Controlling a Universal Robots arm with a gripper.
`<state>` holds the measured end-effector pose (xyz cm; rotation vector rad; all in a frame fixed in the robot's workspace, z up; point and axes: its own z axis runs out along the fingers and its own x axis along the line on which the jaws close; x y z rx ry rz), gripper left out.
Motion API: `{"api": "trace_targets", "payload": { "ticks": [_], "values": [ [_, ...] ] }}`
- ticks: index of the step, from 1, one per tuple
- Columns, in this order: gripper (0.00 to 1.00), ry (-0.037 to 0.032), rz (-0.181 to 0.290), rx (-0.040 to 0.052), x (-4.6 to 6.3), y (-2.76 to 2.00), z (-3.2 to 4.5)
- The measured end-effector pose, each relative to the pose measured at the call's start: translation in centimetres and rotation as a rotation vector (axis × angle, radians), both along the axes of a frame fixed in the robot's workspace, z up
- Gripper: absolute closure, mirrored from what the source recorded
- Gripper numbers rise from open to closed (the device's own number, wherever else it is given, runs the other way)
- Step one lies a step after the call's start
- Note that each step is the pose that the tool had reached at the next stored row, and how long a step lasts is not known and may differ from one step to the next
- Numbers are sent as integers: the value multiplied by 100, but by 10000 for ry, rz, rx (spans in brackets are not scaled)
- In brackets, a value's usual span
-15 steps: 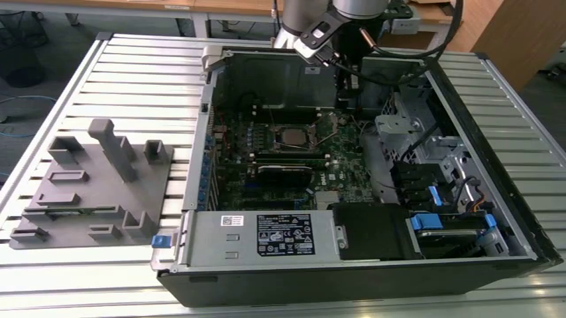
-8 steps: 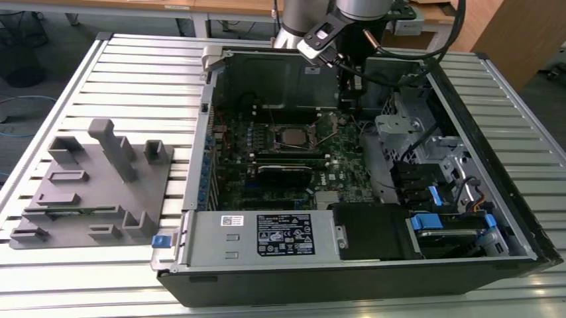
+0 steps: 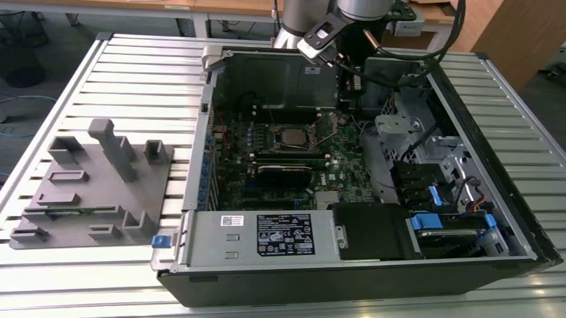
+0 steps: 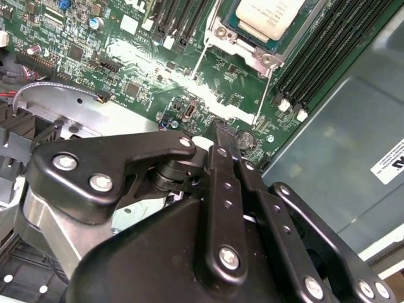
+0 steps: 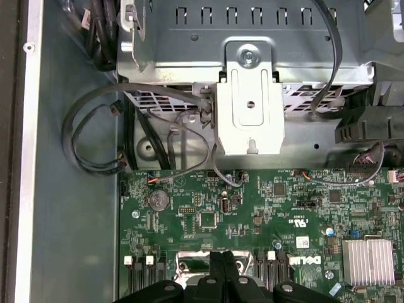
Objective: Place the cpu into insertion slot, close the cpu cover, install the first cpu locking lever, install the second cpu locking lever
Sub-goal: 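Close the cpu cover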
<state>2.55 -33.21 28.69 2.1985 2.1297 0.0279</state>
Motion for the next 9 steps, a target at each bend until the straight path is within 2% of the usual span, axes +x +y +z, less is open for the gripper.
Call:
{"api": "trace_targets", "payload": {
  "ticks": [1, 2, 7, 9],
  "values": [
    [89, 25, 1, 3, 11, 0, -1],
    [89, 80, -1, 9, 31, -1, -2],
    [89, 450, -1, 7, 155, -1, -1],
    [89, 468, -1, 7, 160, -1, -1]
  ]
}}
